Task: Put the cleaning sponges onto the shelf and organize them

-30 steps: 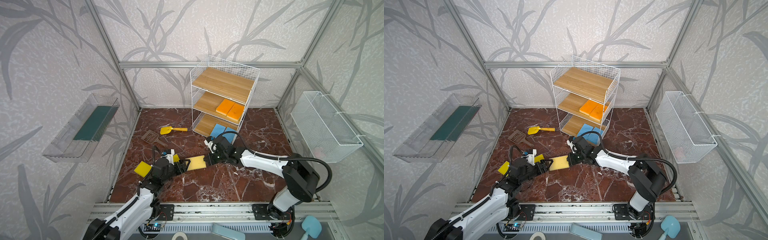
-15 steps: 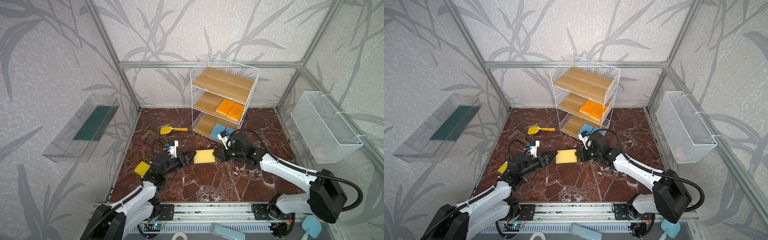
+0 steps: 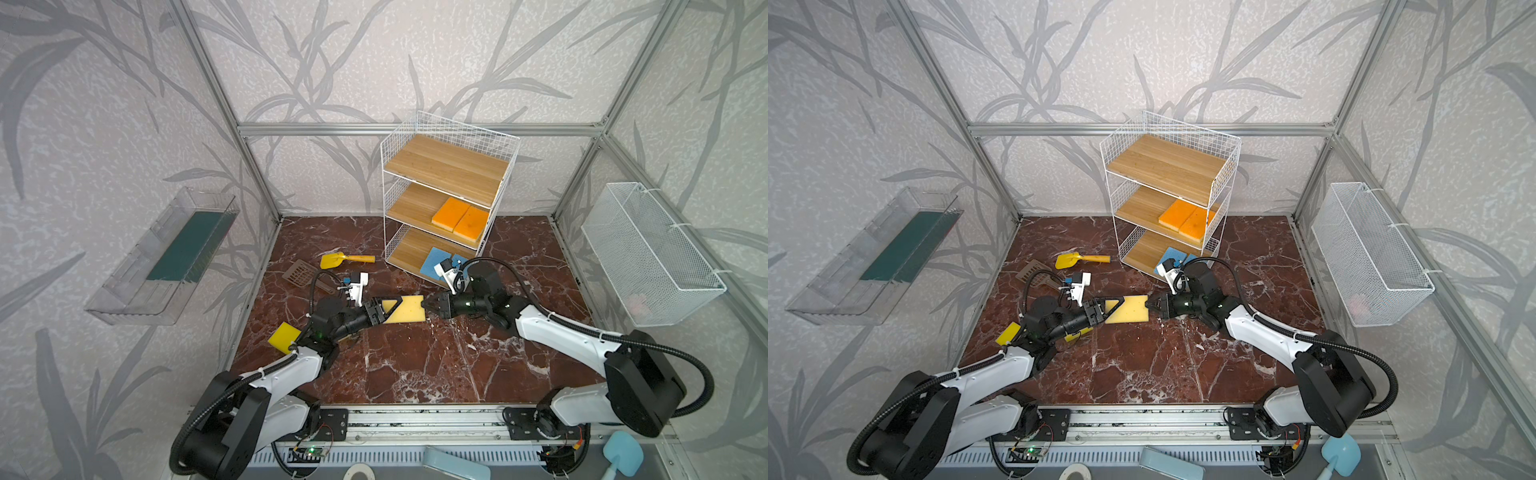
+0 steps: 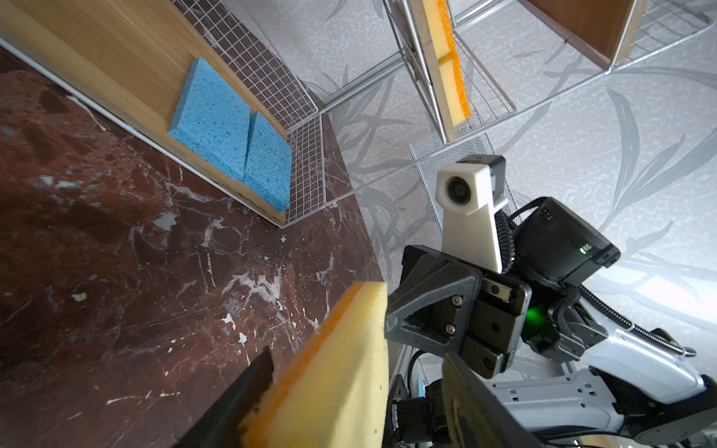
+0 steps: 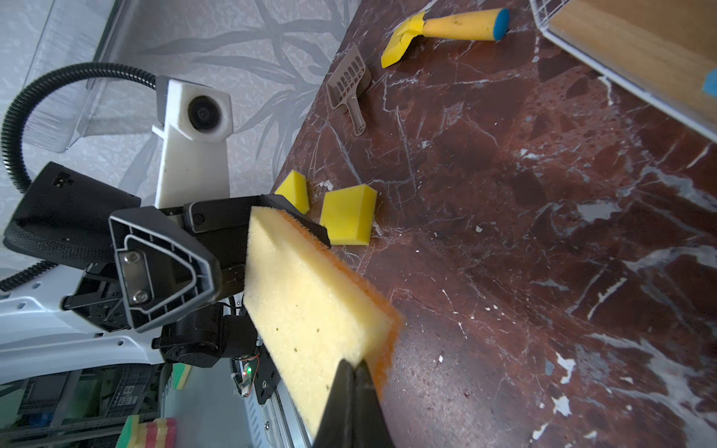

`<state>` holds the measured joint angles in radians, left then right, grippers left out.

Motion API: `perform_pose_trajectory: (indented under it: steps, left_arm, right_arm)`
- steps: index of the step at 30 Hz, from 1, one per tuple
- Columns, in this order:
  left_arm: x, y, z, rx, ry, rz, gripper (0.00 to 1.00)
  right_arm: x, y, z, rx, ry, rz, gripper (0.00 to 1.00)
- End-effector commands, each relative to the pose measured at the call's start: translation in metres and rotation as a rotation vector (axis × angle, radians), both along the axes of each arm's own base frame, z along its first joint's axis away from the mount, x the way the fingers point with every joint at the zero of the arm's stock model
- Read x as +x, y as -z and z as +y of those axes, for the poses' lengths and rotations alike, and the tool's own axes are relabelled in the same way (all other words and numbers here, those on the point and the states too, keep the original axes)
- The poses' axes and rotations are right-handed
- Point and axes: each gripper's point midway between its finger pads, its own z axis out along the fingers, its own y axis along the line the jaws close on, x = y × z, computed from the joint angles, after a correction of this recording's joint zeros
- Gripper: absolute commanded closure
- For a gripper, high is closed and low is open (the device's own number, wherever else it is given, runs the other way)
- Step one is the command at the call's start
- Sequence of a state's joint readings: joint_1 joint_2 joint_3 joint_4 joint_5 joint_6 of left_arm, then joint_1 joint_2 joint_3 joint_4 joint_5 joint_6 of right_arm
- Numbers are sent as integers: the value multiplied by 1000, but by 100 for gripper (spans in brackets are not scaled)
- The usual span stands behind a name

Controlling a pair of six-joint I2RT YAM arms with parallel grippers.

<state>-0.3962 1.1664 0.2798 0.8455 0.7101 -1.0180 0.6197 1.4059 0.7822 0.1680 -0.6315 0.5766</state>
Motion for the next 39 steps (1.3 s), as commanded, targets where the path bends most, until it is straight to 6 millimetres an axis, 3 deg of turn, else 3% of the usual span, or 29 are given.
perform_pose_trajectory:
  steps: [1, 4, 6, 12, 15, 18, 28, 34, 39]
  left_arm:
    - [-1, -24, -10, -48, 50, -61, 46]
    - [1, -24, -11, -44, 46, -66, 66]
    - [4, -23, -10, -38, 38, -67, 75]
    - [8, -15, -9, -8, 18, -52, 80]
    - [9, 0, -6, 109, -6, -24, 82]
    - [1, 24, 3, 410, -54, -9, 82]
    - [-1, 38, 46, 1076, -170, -77, 84]
    - [5, 49, 51, 1353, -179, -84, 84]
    - [9, 58, 35, 1449, -148, -108, 84]
  right_arm:
    - [0, -8, 4, 49, -20, -9, 100]
    - [2, -6, 2, 37, -12, -13, 97]
    - [2, -3, -1, 24, -3, -11, 87]
    - [8, 3, -12, -6, 38, 0, 43]
    - [12, 10, -22, -59, 77, 4, 33]
    - [13, 14, -31, -99, 103, 0, 29]
    - [25, 22, -54, -173, 216, 2, 28]
    - [30, 25, -62, -192, 257, 8, 28]
    - [30, 28, -65, -196, 268, 7, 28]
